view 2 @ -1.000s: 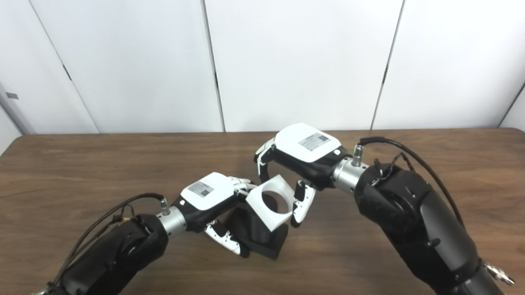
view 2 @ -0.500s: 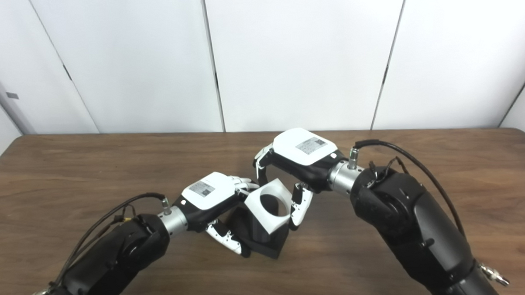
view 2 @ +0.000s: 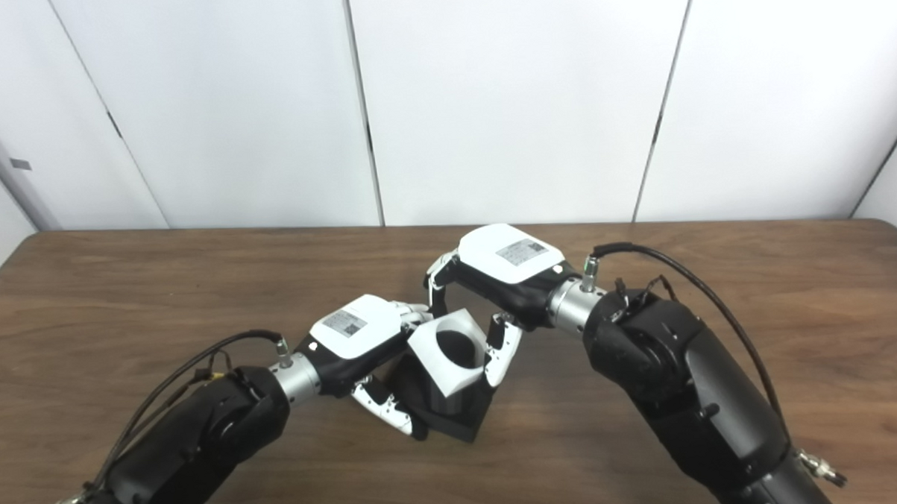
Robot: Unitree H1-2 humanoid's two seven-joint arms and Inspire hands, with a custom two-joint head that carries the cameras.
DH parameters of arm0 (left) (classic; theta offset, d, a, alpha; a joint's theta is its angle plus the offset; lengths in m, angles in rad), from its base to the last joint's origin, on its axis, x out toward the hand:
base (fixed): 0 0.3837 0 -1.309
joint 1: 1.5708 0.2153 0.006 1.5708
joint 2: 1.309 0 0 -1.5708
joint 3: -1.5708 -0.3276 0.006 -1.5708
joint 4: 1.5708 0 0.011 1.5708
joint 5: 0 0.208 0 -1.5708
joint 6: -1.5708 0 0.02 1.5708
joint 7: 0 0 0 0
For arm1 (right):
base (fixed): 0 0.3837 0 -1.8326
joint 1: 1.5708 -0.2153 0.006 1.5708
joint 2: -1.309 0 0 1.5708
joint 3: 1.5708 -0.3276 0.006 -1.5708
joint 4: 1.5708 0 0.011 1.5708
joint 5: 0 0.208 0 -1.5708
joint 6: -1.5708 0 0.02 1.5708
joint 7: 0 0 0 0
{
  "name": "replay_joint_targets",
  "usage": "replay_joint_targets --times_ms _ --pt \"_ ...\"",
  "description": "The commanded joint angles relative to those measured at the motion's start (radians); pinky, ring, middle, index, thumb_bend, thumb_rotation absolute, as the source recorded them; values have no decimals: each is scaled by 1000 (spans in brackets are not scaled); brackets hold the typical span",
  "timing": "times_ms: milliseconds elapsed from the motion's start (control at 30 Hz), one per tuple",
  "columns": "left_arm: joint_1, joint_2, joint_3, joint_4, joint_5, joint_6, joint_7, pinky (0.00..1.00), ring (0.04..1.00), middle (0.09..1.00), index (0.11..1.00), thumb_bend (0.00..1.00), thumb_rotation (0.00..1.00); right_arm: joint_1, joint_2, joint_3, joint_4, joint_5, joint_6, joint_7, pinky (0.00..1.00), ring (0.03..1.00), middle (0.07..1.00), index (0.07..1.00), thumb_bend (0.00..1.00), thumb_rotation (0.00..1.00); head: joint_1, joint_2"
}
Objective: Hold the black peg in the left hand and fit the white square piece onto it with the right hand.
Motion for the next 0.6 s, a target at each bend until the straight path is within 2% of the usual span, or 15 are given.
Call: replay_joint_targets --times_ms 0,200,567 --pt "33 -9 -50 26 67 19 -75 885 914 885 491 521 78 -38 17 6 21 -4 -22 -32 734 799 771 478 519 136 3 2" --pt "30 -10 -56 23 71 28 -84 887 914 892 491 521 77 -42 38 15 49 -3 -36 -50 747 795 766 477 519 137 5 3" --pt "29 -7 -67 18 71 35 -84 875 911 894 490 522 77 -62 59 41 23 -4 -35 -21 743 796 767 477 519 137 3 8"
